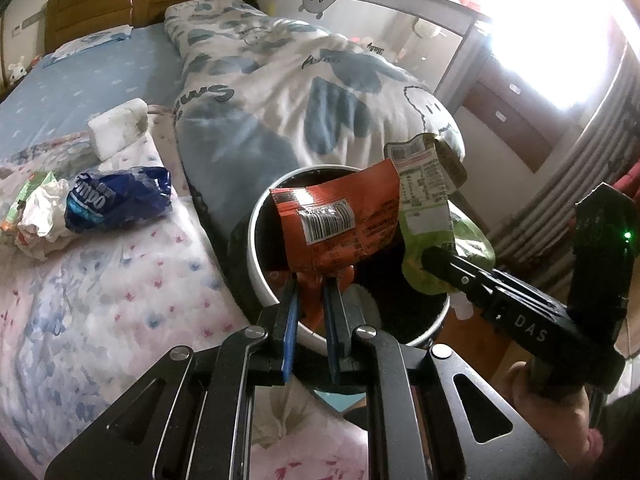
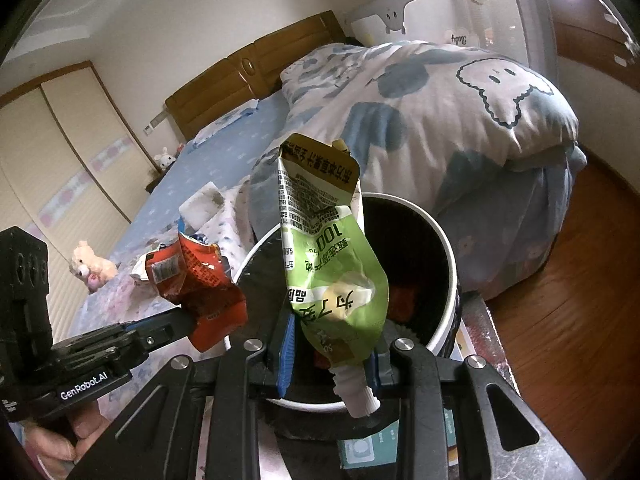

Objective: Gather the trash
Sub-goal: 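Open left gripper dropping the chip bag while right drops the juice pouch, then move left gripper to the white plastic bag while right approaches blue wrapper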

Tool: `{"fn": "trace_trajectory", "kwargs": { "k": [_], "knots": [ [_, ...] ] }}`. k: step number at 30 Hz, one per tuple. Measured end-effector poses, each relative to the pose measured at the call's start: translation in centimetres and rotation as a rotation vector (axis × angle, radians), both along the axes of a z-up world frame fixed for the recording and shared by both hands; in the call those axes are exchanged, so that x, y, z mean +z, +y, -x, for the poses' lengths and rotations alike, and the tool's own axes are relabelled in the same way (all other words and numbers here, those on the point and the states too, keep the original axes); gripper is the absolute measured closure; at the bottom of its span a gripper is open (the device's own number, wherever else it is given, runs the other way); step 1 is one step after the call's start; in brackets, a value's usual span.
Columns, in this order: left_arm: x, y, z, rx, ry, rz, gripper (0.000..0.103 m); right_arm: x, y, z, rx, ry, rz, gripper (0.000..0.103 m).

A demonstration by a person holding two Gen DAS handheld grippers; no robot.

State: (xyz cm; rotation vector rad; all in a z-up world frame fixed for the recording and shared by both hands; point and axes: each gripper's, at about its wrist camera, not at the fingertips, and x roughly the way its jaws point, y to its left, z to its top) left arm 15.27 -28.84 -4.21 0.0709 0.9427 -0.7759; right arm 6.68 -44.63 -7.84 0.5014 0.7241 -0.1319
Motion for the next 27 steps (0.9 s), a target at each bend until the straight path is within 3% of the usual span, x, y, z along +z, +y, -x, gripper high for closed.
{"fn": "trace_trajectory", "kwargs": {
  "k": [10,12,13,15,17,20,27],
  "knots": [
    [-0.8,-1.3,-0.7,-0.002,0.016,-0.034,0.09,-0.7,-0.7,-1.1,-0.006,0.027,-0.004,0.073],
    [-1.0,-1.2,-0.9,0.0,0.03,-0.032,0.084,-0.9,-1.0,-1.3,-0.01,0.034,-0.013,0.07],
    [-1.0,-1.0,-1.0,0.006,0.033,-0.032,0.08,-0.9,-1.2,-1.5,-0.012,0.037,-0.017,0.068],
    [-1.0,-0.4,-0.9,0.021,0.025,-0.029,0.068,-0.7,-1.3,-1.4,-0.02,0.034,-0.008,0.051],
    [-1.1,0.2,-1.0,0.031,0.029,-0.026,0.064,-0.6,-1.2,-1.3,-0.025,0.025,-0.007,0.045],
    [-1.2,1.4,-0.9,0.051,0.038,-0.017,0.061,-0.4,-1.0,-0.9,-0.033,0.016,-0.009,0.044],
    [-1.8,5.8,-0.5,0.128,0.04,-0.012,0.056,0.4,0.8,-0.2,-0.018,-0.015,-0.015,0.029]
  ]
}}
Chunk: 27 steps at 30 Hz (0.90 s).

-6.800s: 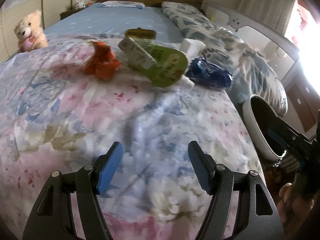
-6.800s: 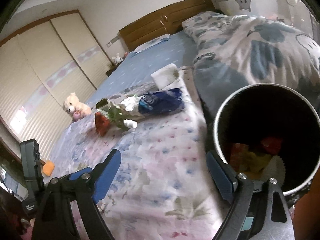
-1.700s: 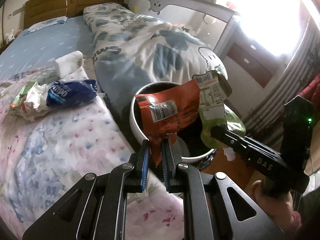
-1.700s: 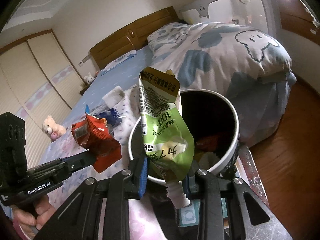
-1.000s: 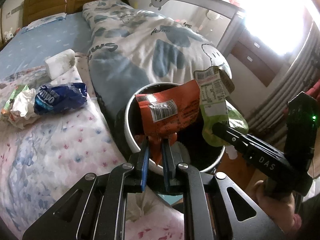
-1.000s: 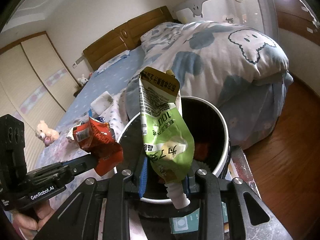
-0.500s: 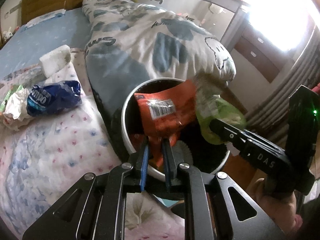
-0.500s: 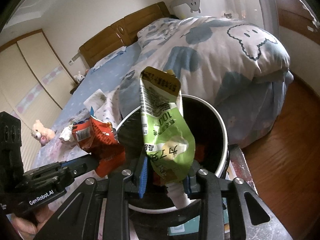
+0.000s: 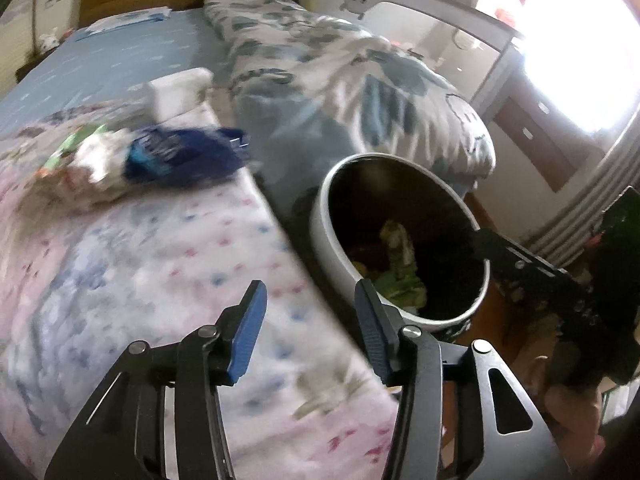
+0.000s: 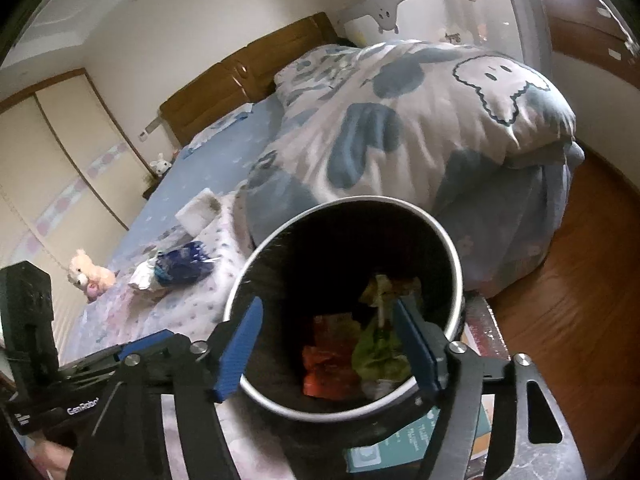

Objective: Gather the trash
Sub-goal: 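Move left gripper to the white plastic bag while right approaches blue wrapper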

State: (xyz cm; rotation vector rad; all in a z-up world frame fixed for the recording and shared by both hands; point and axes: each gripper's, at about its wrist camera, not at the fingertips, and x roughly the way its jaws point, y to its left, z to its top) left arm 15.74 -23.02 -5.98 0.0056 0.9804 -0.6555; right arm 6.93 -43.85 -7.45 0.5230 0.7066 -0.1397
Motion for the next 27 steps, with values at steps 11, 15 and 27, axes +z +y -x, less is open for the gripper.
{"fn": "trace_trajectory", "kwargs": {
  "k": [11,15,27],
  "knots": [
    [-1.4,8.1,-0.1,0.153,0.031,0.007,0.056,0.6,4.7,-1.0,0.092,-0.031,-0.004,0.023],
    [-1.8,10.3,-0.5,0.199,0.037,0.01,0.056,0.9,6.6,-1.6,0.131,-0.036,0.002,0.022],
    [-1.5,13.7,-2.4,0.262,-0.006,-0.01,0.056,1.1,10.5,-4.6,0.233,-0.043,0.03,0.02]
  ]
}}
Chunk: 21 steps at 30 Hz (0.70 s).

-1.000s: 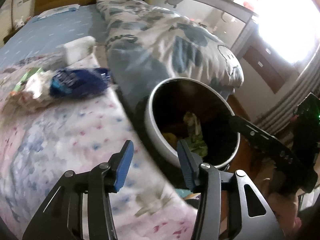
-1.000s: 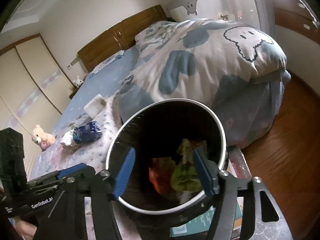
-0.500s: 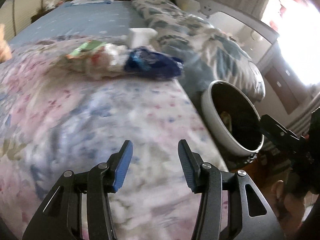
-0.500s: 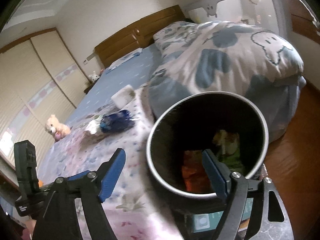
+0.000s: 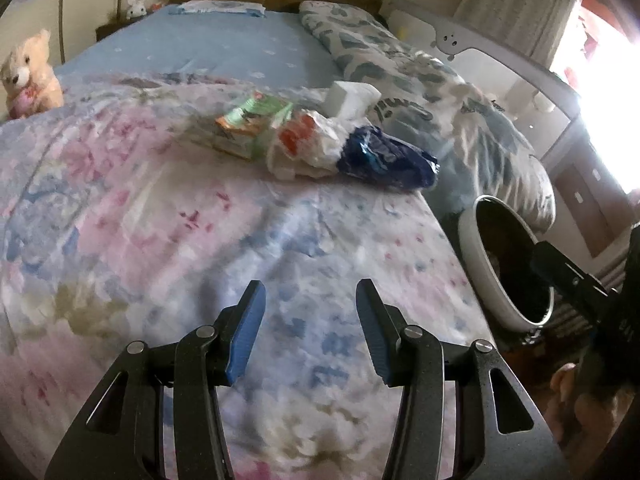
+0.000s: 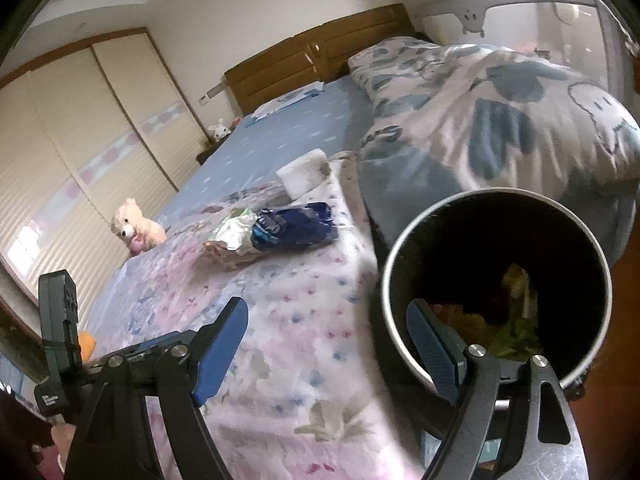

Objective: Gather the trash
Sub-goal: 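Move left gripper to the white plastic bag while right approaches blue wrapper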

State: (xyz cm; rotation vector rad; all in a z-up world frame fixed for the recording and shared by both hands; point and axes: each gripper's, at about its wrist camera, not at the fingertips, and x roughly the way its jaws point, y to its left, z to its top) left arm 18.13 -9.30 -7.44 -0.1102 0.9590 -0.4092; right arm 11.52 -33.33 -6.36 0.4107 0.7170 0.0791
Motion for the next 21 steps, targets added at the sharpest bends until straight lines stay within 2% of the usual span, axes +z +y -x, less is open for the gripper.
{"fn": "trace_trajectory", "kwargs": {
  "k": [5,13,17,21],
  "knots": [
    [0.2,0.3,-1.5,0.001,-0.02,-0.027,0.053,-0.1,0.9,-2.0,0.061,-0.004,0.025,0.02],
    [-0.4,-0.5,-5.0,-0.012,-0.021,-0.06,0.053,-0.5,0.1,-5.5,0.088,0.013,0.008,0.02],
    [-0.9,-1.2,-7.1,-0.025,-0.013,-0.065,0.046,-0.7,-0.4,-7.6,0.107,0.027,0.004,0.02],
    [-1.4,-1.9,-8.8,-0.033,-0.015,-0.081,0.046,-0.7,-0.6,-9.7,0.134,0.036,0.01,0.02]
  ]
}}
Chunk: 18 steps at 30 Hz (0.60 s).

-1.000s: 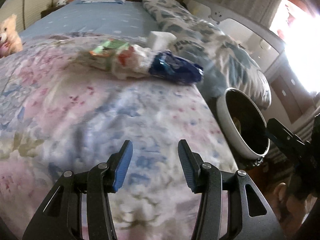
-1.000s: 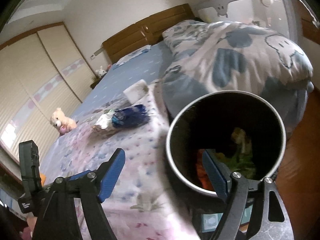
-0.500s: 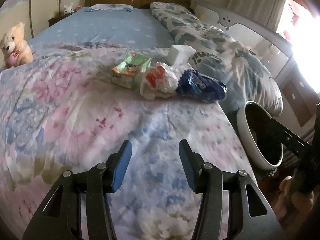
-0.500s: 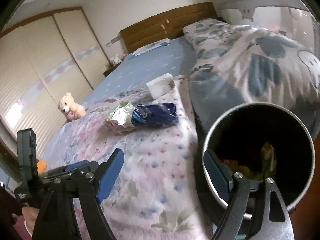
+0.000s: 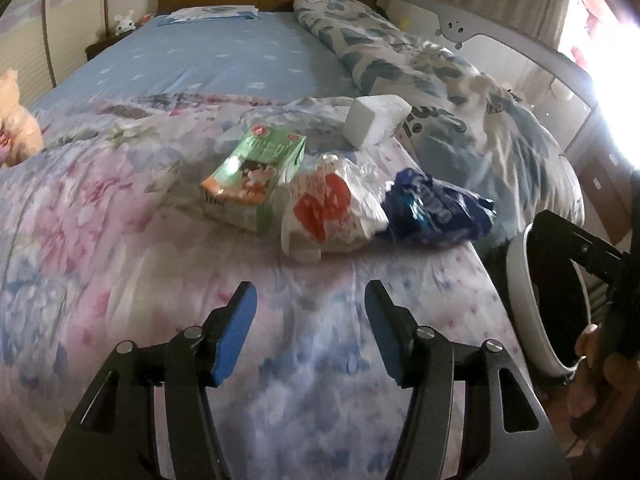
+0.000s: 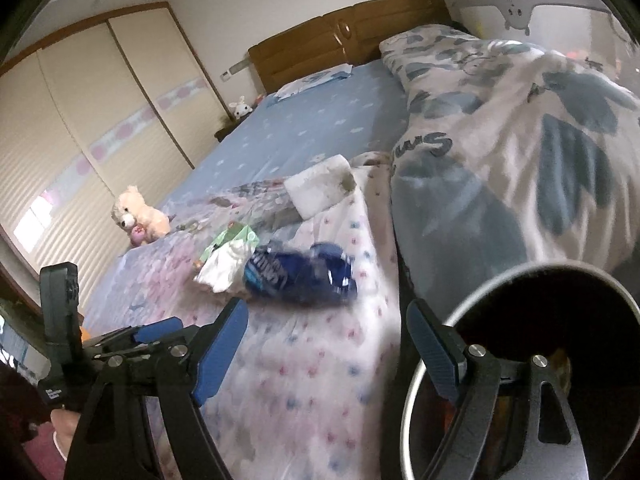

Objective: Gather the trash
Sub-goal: 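Move left gripper to the white plastic bag while right approaches blue wrapper, then grasp the white plastic bag with left gripper while right grasps blue wrapper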

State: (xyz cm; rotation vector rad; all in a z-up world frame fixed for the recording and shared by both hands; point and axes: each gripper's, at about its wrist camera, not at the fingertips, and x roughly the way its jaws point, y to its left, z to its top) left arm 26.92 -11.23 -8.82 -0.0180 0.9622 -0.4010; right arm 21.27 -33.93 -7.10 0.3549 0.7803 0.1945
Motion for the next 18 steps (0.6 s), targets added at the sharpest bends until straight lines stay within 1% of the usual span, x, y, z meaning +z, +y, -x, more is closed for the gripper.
{"fn": "trace_trajectory", "kwargs": {
  "k": [5,8,10,11,12,13,14,15,17,18],
  "knots": [
    [-0.9,-0.5,-1.9,-0.004,0.021,-0.008,0.046,-0.9,0.7,-2.7,0.06,0.034,0.015,0.02],
    [-1.3,-0.6,-2.5,-0.006,0.031,0.0,0.046,-1.8,1.2,-3.9,0.073,0.068,0.037,0.02],
    [-1.4,-0.7,-2.8,-0.009,0.03,0.01,0.046,-2.3,1.5,-4.5,0.087,0.077,0.034,0.021],
    [-1.4,-0.8,-2.9,-0.012,0.027,0.013,0.046,-2.4,1.7,-4.7,0.09,0.081,0.043,0.025],
    [-1.4,-0.9,-2.9,-0.018,0.026,0.016,0.046,-2.5,1.9,-4.8,0.096,0.083,0.054,0.037],
    [-1.4,-1.0,-2.9,-0.024,0.024,0.017,0.047,-2.6,2.2,-4.9,0.105,0.087,0.06,0.043],
    [-1.3,-1.1,-2.9,-0.029,0.02,0.019,0.054,-2.7,2.5,-5.0,0.113,0.091,0.06,0.052],
    [-1.3,-1.2,-2.9,-0.04,0.022,0.022,0.067,-2.8,2.7,-5.0,0.117,0.093,0.062,0.056],
    [-1.3,-1.3,-2.9,-0.049,0.02,0.014,0.074,-2.9,3.1,-4.9,0.133,0.09,0.059,0.059],
    [-1.3,-1.2,-2.8,-0.054,0.021,0.018,0.084,-2.9,3.3,-4.8,0.138,0.09,0.056,0.061]
  ]
}}
